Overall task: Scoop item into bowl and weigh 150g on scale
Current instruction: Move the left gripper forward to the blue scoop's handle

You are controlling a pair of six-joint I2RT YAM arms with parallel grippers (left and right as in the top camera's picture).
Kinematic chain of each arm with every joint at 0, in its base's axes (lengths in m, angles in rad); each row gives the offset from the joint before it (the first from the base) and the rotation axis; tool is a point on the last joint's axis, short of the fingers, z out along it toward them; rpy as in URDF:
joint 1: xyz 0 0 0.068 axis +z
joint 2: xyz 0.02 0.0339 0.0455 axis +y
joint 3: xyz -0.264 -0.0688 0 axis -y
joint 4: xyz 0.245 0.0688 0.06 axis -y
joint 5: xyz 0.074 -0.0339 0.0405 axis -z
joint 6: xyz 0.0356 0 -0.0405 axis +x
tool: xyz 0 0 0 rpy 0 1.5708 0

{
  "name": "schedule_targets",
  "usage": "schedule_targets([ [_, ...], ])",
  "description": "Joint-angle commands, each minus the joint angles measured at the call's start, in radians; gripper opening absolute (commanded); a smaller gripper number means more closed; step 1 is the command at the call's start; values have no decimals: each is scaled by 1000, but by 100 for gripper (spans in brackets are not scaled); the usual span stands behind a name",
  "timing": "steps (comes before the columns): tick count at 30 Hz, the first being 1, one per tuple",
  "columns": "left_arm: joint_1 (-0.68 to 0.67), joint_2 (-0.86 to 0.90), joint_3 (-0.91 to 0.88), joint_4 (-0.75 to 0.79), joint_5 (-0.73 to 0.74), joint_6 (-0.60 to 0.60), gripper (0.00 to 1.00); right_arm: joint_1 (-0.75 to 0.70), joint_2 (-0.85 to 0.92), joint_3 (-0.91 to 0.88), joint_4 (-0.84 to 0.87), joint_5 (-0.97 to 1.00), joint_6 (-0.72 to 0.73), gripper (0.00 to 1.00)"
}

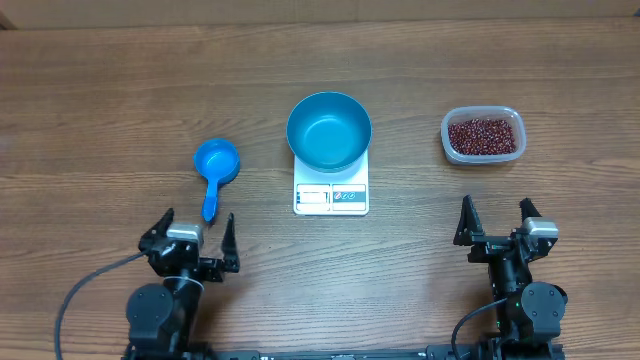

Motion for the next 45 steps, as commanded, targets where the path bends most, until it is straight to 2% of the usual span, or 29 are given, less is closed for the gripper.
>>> schedule_targets([
  [1, 10, 128, 132, -43, 16, 20, 99, -4, -12, -10, 2, 9, 0, 100],
  [11, 10, 543, 485, -277, 23, 24, 100, -4, -12, -10, 2, 9, 0, 100],
  [20, 10, 916, 811, -578, 13, 24, 100, -4, -12, -10, 2, 9, 0, 100],
  [26, 10, 1106, 892, -654, 14, 23, 100, -4, -12, -10, 2, 9, 0, 100],
  [38, 10, 1160, 892, -684, 23, 21, 100, -4, -12, -10, 2, 9, 1, 100],
  [45, 20, 1196, 904, -697, -4, -114, 100, -4, -12, -10, 2, 9, 0, 100],
])
